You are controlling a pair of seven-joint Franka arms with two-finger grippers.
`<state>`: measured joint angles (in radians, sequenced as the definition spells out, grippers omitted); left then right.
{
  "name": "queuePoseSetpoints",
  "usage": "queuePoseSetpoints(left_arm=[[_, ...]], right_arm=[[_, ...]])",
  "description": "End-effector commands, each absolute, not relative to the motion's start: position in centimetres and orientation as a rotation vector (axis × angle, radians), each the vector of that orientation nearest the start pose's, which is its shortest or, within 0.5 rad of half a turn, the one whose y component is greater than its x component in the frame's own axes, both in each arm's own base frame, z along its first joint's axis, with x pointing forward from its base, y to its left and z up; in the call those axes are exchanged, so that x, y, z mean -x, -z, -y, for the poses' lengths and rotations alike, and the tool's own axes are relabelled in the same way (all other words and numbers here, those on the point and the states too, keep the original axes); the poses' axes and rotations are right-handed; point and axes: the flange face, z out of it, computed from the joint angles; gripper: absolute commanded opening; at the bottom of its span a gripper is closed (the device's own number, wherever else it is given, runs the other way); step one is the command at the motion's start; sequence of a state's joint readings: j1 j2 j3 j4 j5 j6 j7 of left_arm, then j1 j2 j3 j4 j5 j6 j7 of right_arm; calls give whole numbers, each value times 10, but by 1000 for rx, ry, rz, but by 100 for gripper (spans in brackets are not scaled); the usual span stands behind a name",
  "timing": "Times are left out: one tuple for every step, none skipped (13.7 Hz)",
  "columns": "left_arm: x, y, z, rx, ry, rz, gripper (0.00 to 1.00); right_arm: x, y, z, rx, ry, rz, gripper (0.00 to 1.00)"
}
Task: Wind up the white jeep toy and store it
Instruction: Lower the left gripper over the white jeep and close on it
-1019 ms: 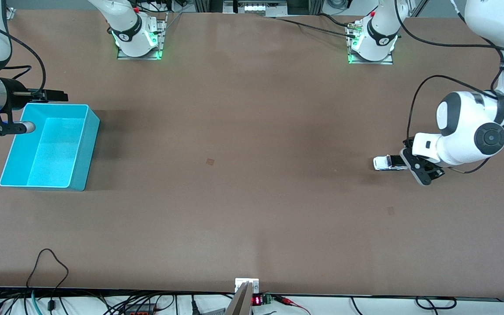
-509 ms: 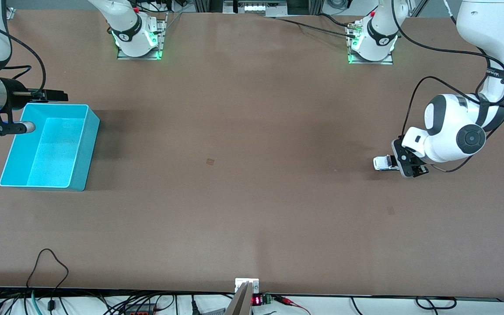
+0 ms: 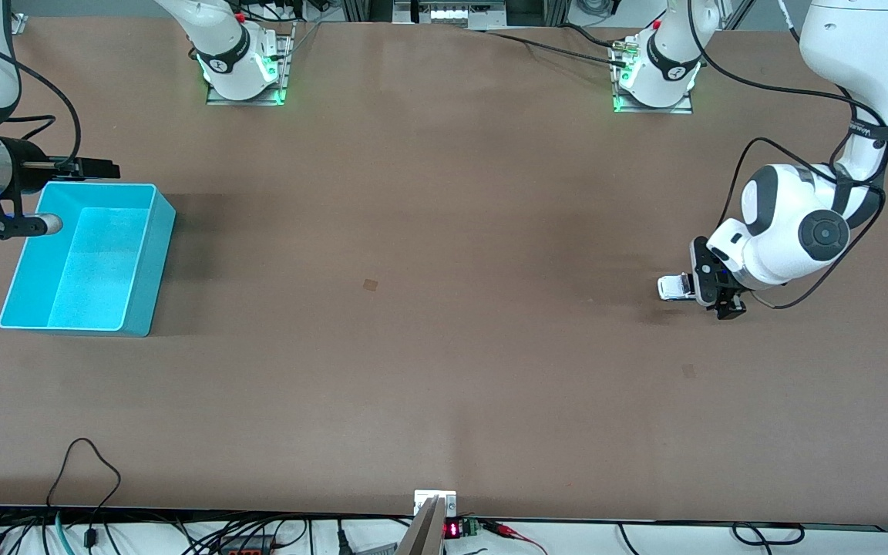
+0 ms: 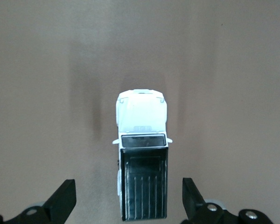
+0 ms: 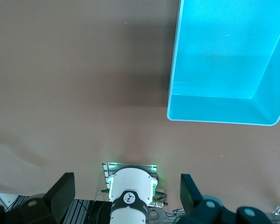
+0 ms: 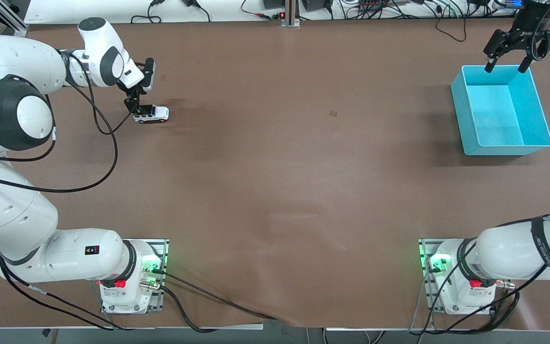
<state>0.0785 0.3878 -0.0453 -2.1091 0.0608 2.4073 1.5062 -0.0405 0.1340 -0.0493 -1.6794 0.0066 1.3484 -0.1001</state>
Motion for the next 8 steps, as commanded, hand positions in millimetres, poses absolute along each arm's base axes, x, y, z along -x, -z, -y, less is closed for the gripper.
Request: queuePoseSetpoints(left_arm=[[-561, -219, -17, 2251, -133, -2236, 100], [-559, -216, -16, 2246, -129, -2239, 100], [-555, -213, -17, 2248, -128, -2238, 100], [-553, -211, -16, 2241, -129, -2247, 100], [-553, -210, -16, 2232, -117, -2248, 100], [-554, -209, -16, 2219, -106, -2253, 100], [-554, -207, -17, 2219, -103, -2253, 100], [-553, -204, -19, 2224, -106, -2252, 100]], right_arm=[[-546, -492, 47, 3020, -725, 24, 100], [-546, -492, 46, 3020, -725, 26, 100], [-546, -493, 45, 3022, -723, 29, 100], [-546, -493, 44, 3021, -723, 33, 100], [-546, -493, 44, 3021, -723, 36, 100], [-546, -493, 44, 3020, -722, 40, 100], [-546, -493, 44, 3018, -724, 40, 100], [-546, -493, 44, 3019, -722, 38, 100]])
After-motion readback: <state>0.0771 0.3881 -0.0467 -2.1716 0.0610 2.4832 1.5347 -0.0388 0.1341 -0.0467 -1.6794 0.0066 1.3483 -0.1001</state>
